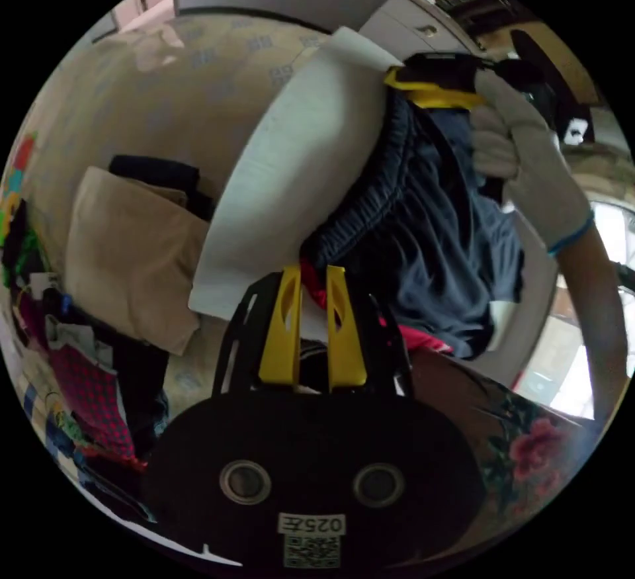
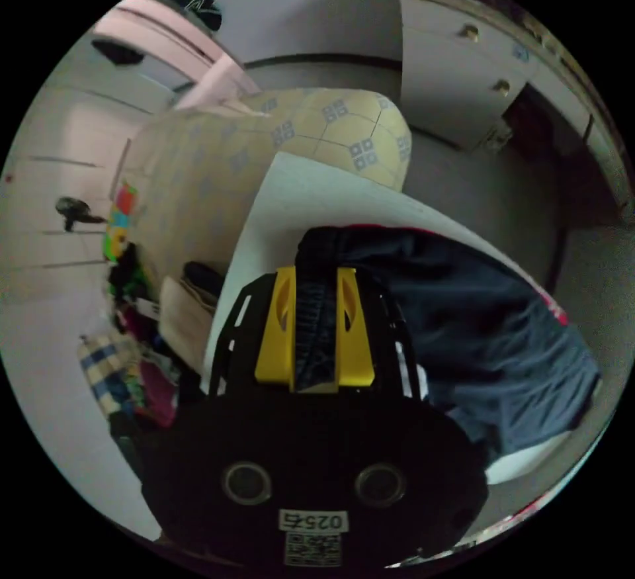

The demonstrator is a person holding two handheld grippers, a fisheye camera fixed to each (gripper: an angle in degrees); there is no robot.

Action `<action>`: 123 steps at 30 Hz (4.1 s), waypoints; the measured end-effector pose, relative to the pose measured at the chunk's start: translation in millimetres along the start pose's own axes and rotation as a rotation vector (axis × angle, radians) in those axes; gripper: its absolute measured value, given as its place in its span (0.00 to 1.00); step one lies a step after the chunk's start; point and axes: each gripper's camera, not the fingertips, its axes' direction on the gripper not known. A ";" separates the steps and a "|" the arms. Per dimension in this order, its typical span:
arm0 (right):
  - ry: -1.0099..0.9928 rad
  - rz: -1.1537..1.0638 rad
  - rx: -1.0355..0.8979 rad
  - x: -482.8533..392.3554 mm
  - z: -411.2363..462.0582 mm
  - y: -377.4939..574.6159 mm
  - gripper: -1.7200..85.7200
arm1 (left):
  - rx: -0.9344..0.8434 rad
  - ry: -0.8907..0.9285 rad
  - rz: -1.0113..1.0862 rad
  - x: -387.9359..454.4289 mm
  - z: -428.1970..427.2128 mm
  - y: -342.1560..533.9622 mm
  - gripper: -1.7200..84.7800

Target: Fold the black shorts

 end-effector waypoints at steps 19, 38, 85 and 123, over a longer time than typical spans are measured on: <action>-0.188 0.686 0.388 369.5 -212.5 400.5 0.12 | -0.062 0.090 0.558 217.7 216.1 74.9 0.08; -0.234 0.676 0.458 669.2 -331.2 460.7 0.16 | -0.235 -0.425 1.334 615.0 697.9 190.0 0.06; -0.643 0.995 0.534 528.6 -222.7 713.6 0.14 | -0.562 -0.563 1.813 318.3 701.8 302.4 0.08; -0.303 0.727 0.335 321.0 32.3 617.2 0.16 | -0.192 0.060 0.664 310.0 493.1 -11.4 0.00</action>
